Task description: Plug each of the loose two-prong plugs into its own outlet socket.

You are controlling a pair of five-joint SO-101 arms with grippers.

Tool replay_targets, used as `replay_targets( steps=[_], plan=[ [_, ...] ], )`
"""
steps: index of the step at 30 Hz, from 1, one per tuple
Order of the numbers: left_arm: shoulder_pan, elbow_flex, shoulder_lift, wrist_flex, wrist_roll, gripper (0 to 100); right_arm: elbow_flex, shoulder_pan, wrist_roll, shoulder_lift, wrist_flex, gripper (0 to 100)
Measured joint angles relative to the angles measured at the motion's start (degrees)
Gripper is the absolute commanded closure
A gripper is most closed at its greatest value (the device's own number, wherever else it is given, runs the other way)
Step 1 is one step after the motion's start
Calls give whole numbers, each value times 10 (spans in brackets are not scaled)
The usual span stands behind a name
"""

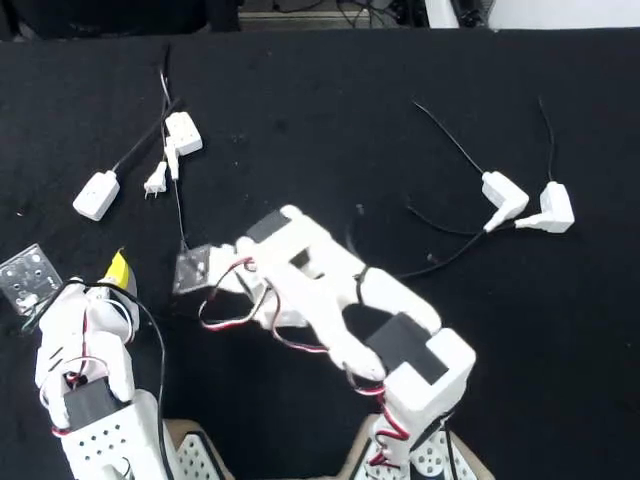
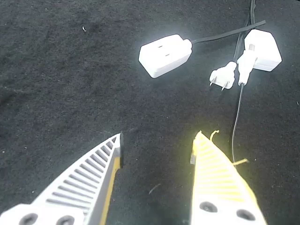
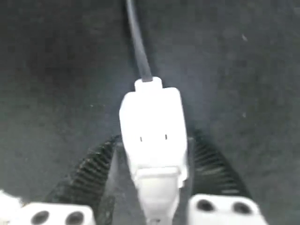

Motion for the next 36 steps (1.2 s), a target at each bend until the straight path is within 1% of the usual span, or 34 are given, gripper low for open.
replay_targets(
  steps=[2,8,12,15,20,24,28,36],
  plan=[
    [0,0,0,0,0,755,-29,18,-42,-9,25,990],
    [0,0,0,0,0,755,-120,98,-167,-102,108,987],
    [0,0,0,0,0,755,-201,186,-279,-165,148,987],
    [0,0,0,0,0,755,-266,277,-333,-177,176,987],
    [0,0,0,0,0,755,-358,425,-353,-143,200,987],
    [4,0,0,0,0,755,-418,497,-355,-55,200,986],
    [8,0,0,0,0,755,-487,522,-355,62,200,986],
    [9,0,0,0,0,755,-676,523,-355,319,195,986]
  ],
)
